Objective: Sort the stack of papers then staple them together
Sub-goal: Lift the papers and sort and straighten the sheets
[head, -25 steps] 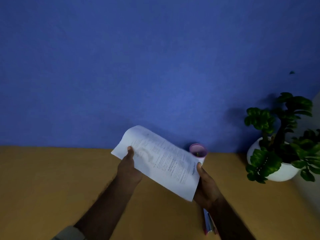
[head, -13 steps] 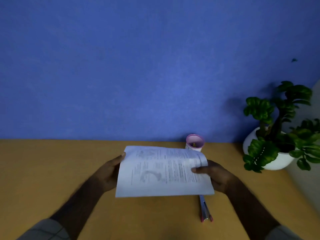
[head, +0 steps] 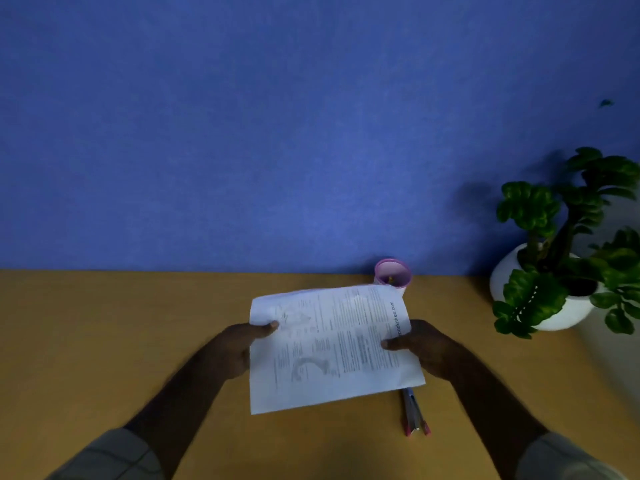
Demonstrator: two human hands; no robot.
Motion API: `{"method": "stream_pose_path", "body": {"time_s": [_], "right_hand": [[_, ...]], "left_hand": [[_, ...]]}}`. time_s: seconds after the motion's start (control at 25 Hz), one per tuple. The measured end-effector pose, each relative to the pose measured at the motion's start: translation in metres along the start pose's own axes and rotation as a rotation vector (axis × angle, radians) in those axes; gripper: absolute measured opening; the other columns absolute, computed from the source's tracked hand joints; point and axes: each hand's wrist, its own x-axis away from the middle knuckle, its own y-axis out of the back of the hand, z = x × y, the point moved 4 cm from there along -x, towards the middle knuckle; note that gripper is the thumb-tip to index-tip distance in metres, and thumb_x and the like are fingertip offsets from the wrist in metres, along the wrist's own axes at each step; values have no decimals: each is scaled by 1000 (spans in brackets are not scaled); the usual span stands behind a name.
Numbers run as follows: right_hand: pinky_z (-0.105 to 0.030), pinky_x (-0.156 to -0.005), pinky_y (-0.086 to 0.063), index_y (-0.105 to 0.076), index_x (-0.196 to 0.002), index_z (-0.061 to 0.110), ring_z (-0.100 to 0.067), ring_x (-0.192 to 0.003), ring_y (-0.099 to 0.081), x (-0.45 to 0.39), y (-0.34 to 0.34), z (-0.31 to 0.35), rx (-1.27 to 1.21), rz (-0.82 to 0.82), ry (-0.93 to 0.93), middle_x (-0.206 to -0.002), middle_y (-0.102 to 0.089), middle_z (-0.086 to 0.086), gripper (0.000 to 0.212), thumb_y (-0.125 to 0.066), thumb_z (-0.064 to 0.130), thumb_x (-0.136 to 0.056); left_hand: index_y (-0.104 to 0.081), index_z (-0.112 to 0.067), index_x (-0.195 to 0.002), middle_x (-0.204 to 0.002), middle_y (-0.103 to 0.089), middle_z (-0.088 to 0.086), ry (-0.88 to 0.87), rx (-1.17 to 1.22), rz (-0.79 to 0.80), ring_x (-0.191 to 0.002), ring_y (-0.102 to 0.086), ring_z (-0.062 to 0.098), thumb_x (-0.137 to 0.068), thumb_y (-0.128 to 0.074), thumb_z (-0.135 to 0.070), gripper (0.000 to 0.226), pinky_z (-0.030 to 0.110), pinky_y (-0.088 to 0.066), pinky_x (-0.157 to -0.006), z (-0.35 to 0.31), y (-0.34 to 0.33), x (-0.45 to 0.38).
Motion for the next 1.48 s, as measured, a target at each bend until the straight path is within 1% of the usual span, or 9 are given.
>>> {"method": "stream_pose_path", "body": {"time_s": [0.24, 0.36, 0.48, 0.56, 0.72, 0.8, 1.04, 1.32, 1.48], "right_hand": [[-53, -98, -50, -64, -111, -5, -37, -109, -63, -14, -15, -49, 102, -141, -411, -115, -68, -18, 51, -86, 0, -64], [-43, -80, -57, -59, -117, -4, -32, -101, -61, -16, -24, -61, 250, -185, -522, -104, -63, -13, 57, -86, 6, -67], [-38, -76, -55, -57, -117, -1, -28, -98, -58, -13, -26, -67, 373, -183, -571, -96, -57, -8, 58, -86, 12, -69], [-39, -82, -56, -61, -109, 1, -26, -97, -60, -16, -28, -67, 363, -194, -514, -105, -63, -9, 47, -85, 9, -69], [-44, -88, -56, -67, -105, 1, -29, -96, -67, -22, -34, -49, 208, -305, -296, -108, -71, -12, 33, -77, -2, -74], [-47, -90, -56, -67, -107, 1, -33, -103, -67, -24, -38, -32, 170, -362, -155, -111, -70, -13, 30, -74, -4, -78], [-37, -85, -56, -61, -124, 11, -14, -102, -64, -6, -57, 11, 112, -639, 350, -115, -68, 2, 35, -67, 12, -90], [-22, -57, -53, -61, -83, 20, -18, -77, -72, 7, -82, -59, 338, -673, 103, -77, -68, 1, 19, -56, 31, -97], [-15, -51, -44, -67, -87, 13, -22, -80, -72, 5, -76, -66, 439, -704, 15, -75, -67, 1, 26, -55, 34, -97]], "left_hand": [[-63, 13, -120, -107, -74, 25, 203, -169, -161, -99, -71, 37, -95, -66, -5, 30, 47, -53, -95, 39, 7, -6], [-63, 12, -119, -99, -70, 21, 271, -272, -281, -89, -67, 33, -90, -75, -8, 38, 39, -52, -82, 55, 12, -14], [-55, 13, -132, -134, -62, 26, 336, -327, -334, -124, -59, 39, -88, -78, -9, 54, 47, -45, -109, 72, 23, -25], [-56, 13, -131, -139, -58, 26, 230, -377, -381, -130, -56, 38, -87, -78, -10, 55, 45, -44, -111, 71, 19, -26], [-70, 1, -88, -82, -67, 11, -99, -198, -554, -81, -63, 26, -76, -85, -2, 20, 32, -50, -74, 47, 9, -27], [-70, -12, -78, -76, -69, -1, -293, -169, -519, -83, -66, 25, -80, -83, -6, 14, 25, -48, -66, 25, -5, -23], [-75, -17, -114, -108, -79, -7, -777, -50, -315, -103, -75, 14, -90, -74, -8, 26, 34, -63, -82, -17, -32, 5], [-76, -1, -94, -87, -72, 5, -525, -343, -495, -89, -71, 29, -89, -76, -16, 16, 30, -52, -65, 44, -23, -1], [-74, -9, -87, -84, -72, 11, -500, -471, -563, -87, -72, 39, -90, -73, -19, 11, 49, -58, -73, 44, -22, -7]]}}
